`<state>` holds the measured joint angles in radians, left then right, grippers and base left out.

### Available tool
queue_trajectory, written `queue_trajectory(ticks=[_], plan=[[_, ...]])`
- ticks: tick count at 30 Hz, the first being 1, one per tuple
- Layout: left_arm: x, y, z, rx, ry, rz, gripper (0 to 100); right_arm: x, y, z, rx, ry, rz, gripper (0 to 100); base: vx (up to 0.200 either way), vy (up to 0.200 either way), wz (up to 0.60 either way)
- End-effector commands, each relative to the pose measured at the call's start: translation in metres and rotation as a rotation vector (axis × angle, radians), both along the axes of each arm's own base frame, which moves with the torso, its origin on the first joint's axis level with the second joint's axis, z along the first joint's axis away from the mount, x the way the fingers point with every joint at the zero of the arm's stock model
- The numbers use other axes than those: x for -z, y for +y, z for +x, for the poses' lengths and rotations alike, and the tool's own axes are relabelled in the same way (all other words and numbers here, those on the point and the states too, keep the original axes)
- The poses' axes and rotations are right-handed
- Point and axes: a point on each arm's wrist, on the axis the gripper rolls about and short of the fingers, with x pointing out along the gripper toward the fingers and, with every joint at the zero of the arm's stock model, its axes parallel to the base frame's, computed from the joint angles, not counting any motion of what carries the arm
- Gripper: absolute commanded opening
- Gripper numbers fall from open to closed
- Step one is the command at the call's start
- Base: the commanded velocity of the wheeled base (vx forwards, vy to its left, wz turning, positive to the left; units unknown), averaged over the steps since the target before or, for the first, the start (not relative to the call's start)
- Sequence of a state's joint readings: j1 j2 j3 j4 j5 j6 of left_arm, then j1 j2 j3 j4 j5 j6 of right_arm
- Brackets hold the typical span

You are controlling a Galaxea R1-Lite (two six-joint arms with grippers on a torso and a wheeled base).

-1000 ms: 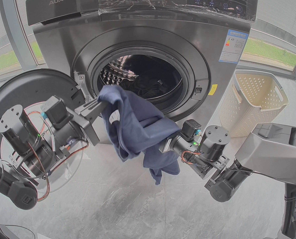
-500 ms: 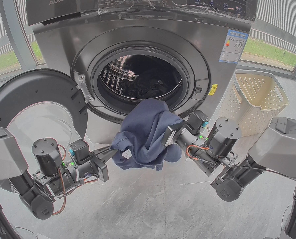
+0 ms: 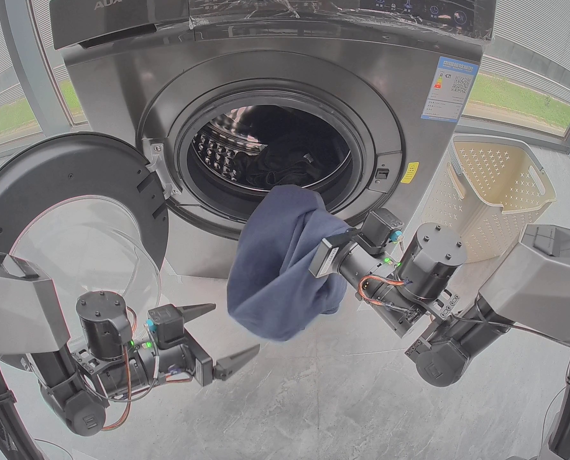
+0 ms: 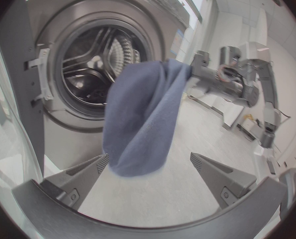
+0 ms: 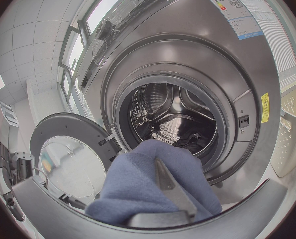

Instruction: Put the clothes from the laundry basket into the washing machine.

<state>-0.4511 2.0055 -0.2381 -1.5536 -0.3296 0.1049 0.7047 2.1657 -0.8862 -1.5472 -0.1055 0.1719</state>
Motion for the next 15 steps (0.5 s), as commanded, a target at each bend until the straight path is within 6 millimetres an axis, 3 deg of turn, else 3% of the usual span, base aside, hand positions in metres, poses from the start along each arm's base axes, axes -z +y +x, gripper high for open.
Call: queue_trajectory(ticks=[1, 10, 15], plan=[[0.013, 0.004, -0.02, 0.1, 0.05, 0.066, 100, -0.002, 0.0, 0.001, 0.0, -0.004, 0.009, 0, 0.0, 0.0, 0.0], [-0.001, -0.006, -0.004, 0.103, -0.037, 0.023, 100, 0.0, 0.003, -0.003, -0.011, 0.004, 0.001, 0, 0.0, 0.0, 0.0], [-0.006, -0.026, 0.008, 0.135, -0.067, -0.024, 100, 0.0, 0.006, -0.005, -0.019, 0.0, -0.001, 0, 0.0, 0.0, 0.0]])
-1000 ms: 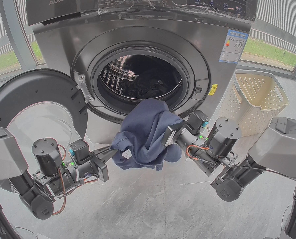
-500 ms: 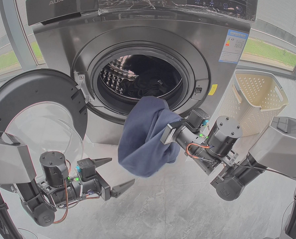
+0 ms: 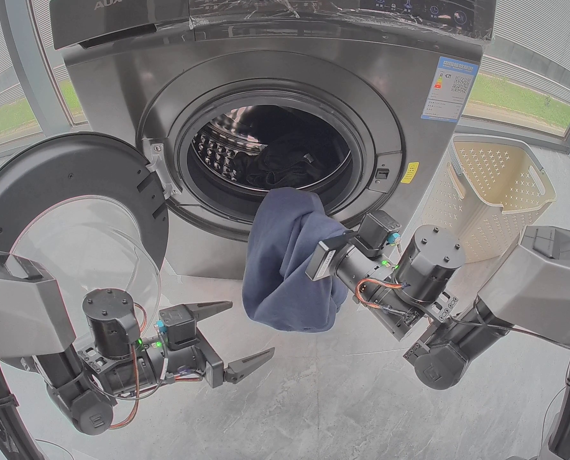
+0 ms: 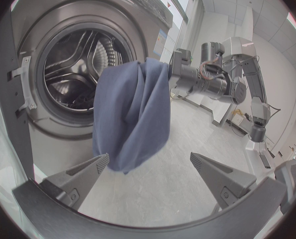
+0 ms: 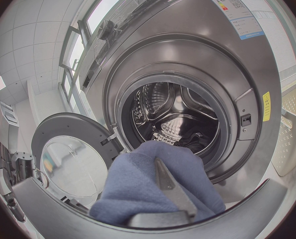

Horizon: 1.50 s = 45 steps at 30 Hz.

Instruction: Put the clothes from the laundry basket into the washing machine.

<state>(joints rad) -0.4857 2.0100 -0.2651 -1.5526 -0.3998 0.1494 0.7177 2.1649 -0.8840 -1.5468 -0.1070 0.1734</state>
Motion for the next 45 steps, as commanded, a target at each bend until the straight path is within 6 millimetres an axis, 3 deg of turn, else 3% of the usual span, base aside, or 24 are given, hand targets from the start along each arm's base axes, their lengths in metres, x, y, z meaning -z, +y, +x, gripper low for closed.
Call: queue_trajectory(ticks=[1, 11, 15, 25, 31, 32, 42, 45], plan=[[-0.003, -0.018, 0.01, 0.028, -0.022, -0.035, 100, 0.001, 0.003, -0.002, -0.007, -0.001, -0.003, 0, 0.0, 0.0, 0.0], [0.007, -0.046, 0.034, 0.053, -0.032, -0.075, 100, -0.001, 0.019, -0.013, -0.056, -0.01, 0.006, 0, 0.0, 0.0, 0.0], [0.011, -0.059, 0.054, 0.025, -0.066, -0.094, 100, -0.001, 0.023, -0.018, -0.072, -0.007, 0.005, 0, 0.0, 0.0, 0.0], [0.015, -0.062, 0.096, -0.116, -0.125, -0.148, 100, 0.004, 0.021, -0.025, -0.054, 0.023, -0.008, 0, 0.0, 0.0, 0.0], [0.02, -0.063, 0.108, -0.185, -0.133, -0.16, 100, 0.002, 0.023, -0.029, -0.063, 0.02, -0.004, 0, 0.0, 0.0, 0.0], [0.022, -0.064, 0.109, -0.193, -0.133, -0.158, 0, 0.001, 0.023, -0.03, -0.065, 0.02, -0.002, 0, 0.0, 0.0, 0.0], [0.014, -0.064, 0.112, -0.208, -0.134, -0.2, 0, -0.005, 0.015, -0.03, -0.053, 0.021, 0.013, 0, 0.0, 0.0, 0.0], [0.002, -0.059, 0.111, -0.236, -0.133, -0.237, 0, -0.004, 0.009, -0.026, -0.033, 0.035, 0.02, 0, 0.0, 0.0, 0.0]])
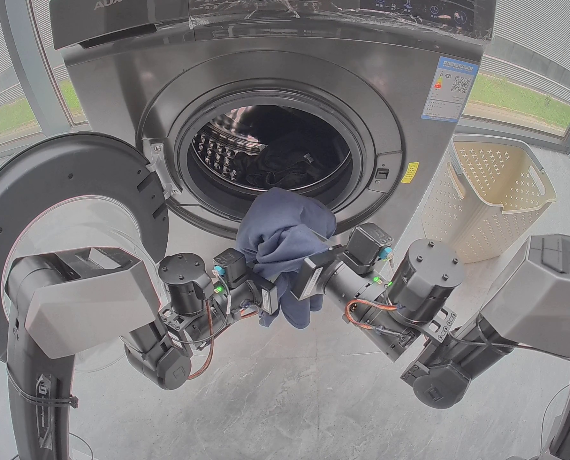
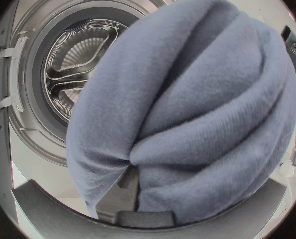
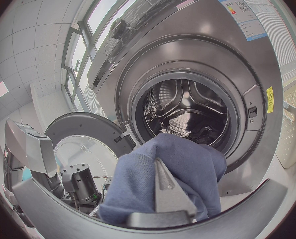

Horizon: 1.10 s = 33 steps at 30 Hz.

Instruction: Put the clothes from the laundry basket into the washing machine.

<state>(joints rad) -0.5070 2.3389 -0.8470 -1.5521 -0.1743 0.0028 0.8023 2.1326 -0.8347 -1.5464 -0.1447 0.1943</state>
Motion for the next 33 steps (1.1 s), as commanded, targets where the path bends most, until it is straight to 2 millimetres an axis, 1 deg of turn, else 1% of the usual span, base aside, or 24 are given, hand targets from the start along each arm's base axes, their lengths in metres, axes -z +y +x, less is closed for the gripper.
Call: queue_trajectory(ticks=[1, 3, 6, 8, 12, 16, 17, 20, 22, 23, 24, 25, 26, 27, 29, 30, 31, 33], plan=[[-0.015, 0.006, -0.002, -0.029, -0.01, -0.036, 0, -0.001, -0.011, 0.005, 0.034, 0.01, 0.006, 0, 0.0, 0.0, 0.0], [-0.021, 0.007, -0.005, -0.038, -0.009, -0.052, 0, 0.004, -0.017, 0.008, 0.061, 0.027, -0.005, 0, 0.0, 0.0, 0.0], [-0.032, 0.012, -0.014, -0.039, -0.009, -0.068, 0, 0.018, -0.026, 0.013, 0.088, 0.072, -0.034, 0, 0.0, 0.0, 0.0], [-0.035, 0.012, -0.02, -0.032, -0.005, -0.07, 0, 0.028, -0.026, 0.016, 0.092, 0.093, -0.048, 0, 0.0, 0.0, 0.0], [-0.037, 0.015, -0.03, -0.027, 0.02, -0.075, 0, 0.031, -0.022, 0.019, 0.09, 0.091, -0.051, 0, 0.0, 0.0, 0.0], [-0.039, 0.016, -0.032, -0.028, 0.017, -0.076, 0, 0.028, -0.02, 0.021, 0.09, 0.078, -0.04, 0, 0.0, 0.0, 0.0], [-0.04, 0.017, -0.032, -0.03, 0.014, -0.077, 0, 0.025, -0.021, 0.022, 0.091, 0.07, -0.033, 100, 0.0, 0.0, 0.0], [-0.043, 0.018, -0.032, -0.031, 0.011, -0.08, 0, 0.023, -0.025, 0.016, 0.087, 0.079, -0.044, 100, 0.0, 0.0, 0.0], [-0.047, 0.018, -0.034, -0.032, 0.001, -0.088, 0, 0.029, -0.031, 0.003, 0.068, 0.108, -0.086, 100, 0.0, 0.0, 0.0], [-0.05, 0.018, -0.035, -0.036, -0.005, -0.092, 0, 0.035, -0.037, -0.008, 0.053, 0.132, -0.127, 100, 0.0, 0.0, 0.0], [-0.051, 0.019, -0.035, -0.038, -0.009, -0.093, 0, 0.036, -0.038, -0.009, 0.05, 0.136, -0.133, 100, 0.0, 0.0, 0.0], [-0.06, 0.02, -0.037, -0.051, -0.027, -0.106, 0, 0.043, -0.044, -0.024, -0.001, 0.151, -0.204, 100, 0.0, 0.0, 0.0], [-0.064, 0.02, -0.039, -0.069, -0.041, -0.113, 0, 0.044, -0.048, -0.036, -0.045, 0.161, -0.233, 100, 0.0, 0.0, 0.0], [-0.068, 0.019, -0.041, -0.077, -0.047, -0.119, 0, 0.045, -0.051, -0.043, -0.069, 0.168, -0.249, 100, 0.0, 0.0, 0.0], [-0.072, 0.016, -0.051, -0.105, -0.046, -0.128, 0, 0.048, -0.06, -0.058, -0.107, 0.189, -0.288, 100, 0.0, 0.0, 0.0], [-0.073, 0.016, -0.052, -0.106, -0.046, -0.129, 0, 0.049, -0.06, -0.058, -0.107, 0.191, -0.292, 100, 0.0, 0.0, 0.0], [-0.073, 0.016, -0.066, -0.109, -0.027, -0.118, 0, 0.05, -0.067, -0.069, -0.133, 0.204, -0.319, 100, 0.0, 0.0, 0.0], [-0.072, 0.018, -0.08, -0.096, -0.006, -0.104, 0, 0.052, -0.073, -0.077, -0.149, 0.221, -0.338, 100, 0.0, 0.0, 0.0]])
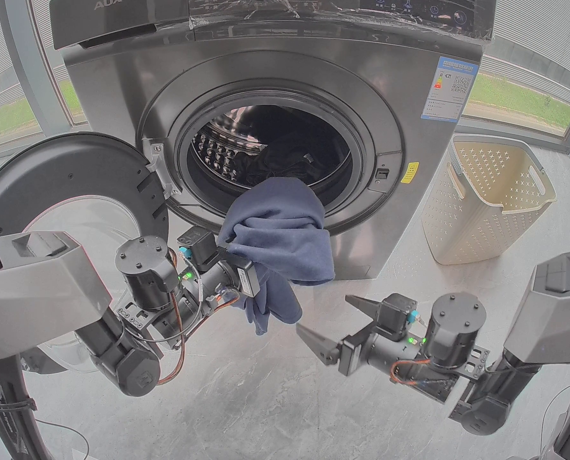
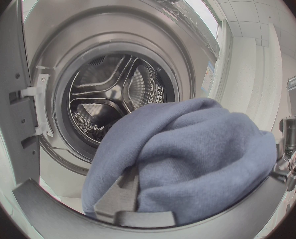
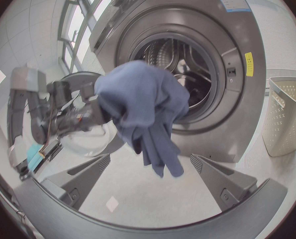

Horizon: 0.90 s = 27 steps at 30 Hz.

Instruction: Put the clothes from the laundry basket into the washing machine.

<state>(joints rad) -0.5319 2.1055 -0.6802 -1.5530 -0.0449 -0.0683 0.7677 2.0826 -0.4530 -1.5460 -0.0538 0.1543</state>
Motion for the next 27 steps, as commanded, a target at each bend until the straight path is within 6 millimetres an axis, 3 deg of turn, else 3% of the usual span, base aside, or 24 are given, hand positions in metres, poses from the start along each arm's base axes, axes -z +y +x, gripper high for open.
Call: queue_trajectory(ticks=[1, 8, 15, 25, 27], plan=[[-0.014, 0.004, -0.046, 0.009, 0.02, 0.011, 0, -0.002, -0.026, -0.044, -0.108, 0.048, -0.073, 100, 0.0, 0.0, 0.0], [-0.027, 0.018, -0.065, -0.001, -0.003, 0.013, 0, -0.008, -0.037, -0.044, -0.077, 0.035, -0.072, 100, 0.0, 0.0, 0.0], [-0.022, 0.028, -0.076, -0.005, 0.022, 0.045, 0, -0.006, -0.063, -0.024, 0.053, 0.048, -0.078, 100, 0.0, 0.0, 0.0], [-0.014, 0.026, -0.074, -0.001, 0.057, 0.05, 0, -0.004, -0.066, -0.025, 0.058, 0.06, -0.086, 100, 0.0, 0.0, 0.0], [-0.014, 0.026, -0.074, -0.001, 0.057, 0.05, 0, -0.003, -0.066, -0.026, 0.056, 0.063, -0.086, 100, 0.2, 0.0, 0.0]])
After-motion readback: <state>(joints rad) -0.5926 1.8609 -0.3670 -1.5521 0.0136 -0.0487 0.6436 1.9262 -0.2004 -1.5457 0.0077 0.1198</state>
